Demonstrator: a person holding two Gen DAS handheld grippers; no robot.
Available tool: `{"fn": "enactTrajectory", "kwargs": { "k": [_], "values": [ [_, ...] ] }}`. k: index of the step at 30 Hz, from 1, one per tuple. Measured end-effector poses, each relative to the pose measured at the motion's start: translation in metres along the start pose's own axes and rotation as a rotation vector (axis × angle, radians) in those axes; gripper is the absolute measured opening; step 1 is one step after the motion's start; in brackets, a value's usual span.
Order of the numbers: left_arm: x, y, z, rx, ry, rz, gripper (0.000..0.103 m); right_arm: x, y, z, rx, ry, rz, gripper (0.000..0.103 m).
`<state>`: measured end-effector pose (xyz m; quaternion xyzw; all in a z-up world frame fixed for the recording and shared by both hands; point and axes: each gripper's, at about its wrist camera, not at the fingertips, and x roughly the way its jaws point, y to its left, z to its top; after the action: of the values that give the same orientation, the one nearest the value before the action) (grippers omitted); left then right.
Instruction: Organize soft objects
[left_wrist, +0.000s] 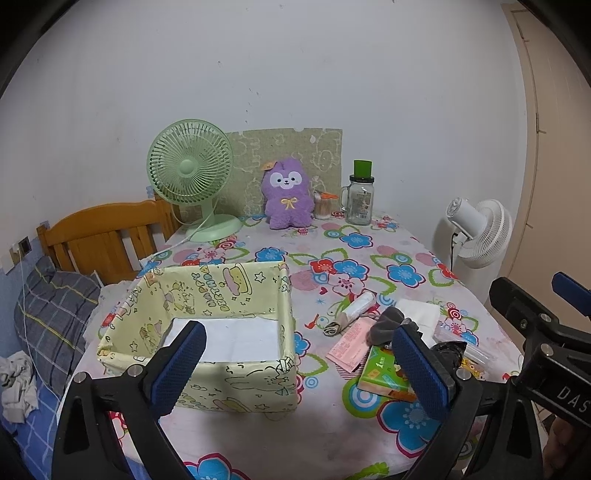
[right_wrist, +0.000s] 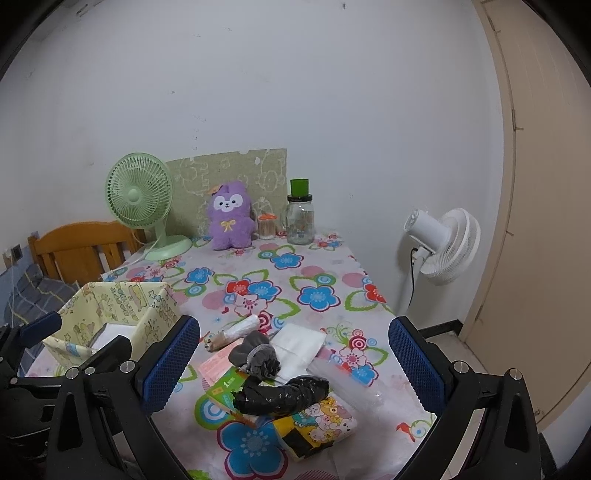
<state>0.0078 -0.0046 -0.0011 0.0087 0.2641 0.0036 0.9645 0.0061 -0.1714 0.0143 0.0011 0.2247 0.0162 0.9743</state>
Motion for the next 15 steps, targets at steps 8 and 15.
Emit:
{"fn": "enactTrajectory", "kwargs": {
  "k": [8,15],
  "values": [
    [0.007,-0.008,-0.004,0.009,0.014,-0.014,0.099,0.006,-0.001,-0.005,0.001,0.017,0.01,0.1],
    [0.018,-0.018,-0.011,0.007,0.035,-0.034,0.099,0.013,-0.008,-0.012,0.006,0.041,0.014,0.1]
  ]
}}
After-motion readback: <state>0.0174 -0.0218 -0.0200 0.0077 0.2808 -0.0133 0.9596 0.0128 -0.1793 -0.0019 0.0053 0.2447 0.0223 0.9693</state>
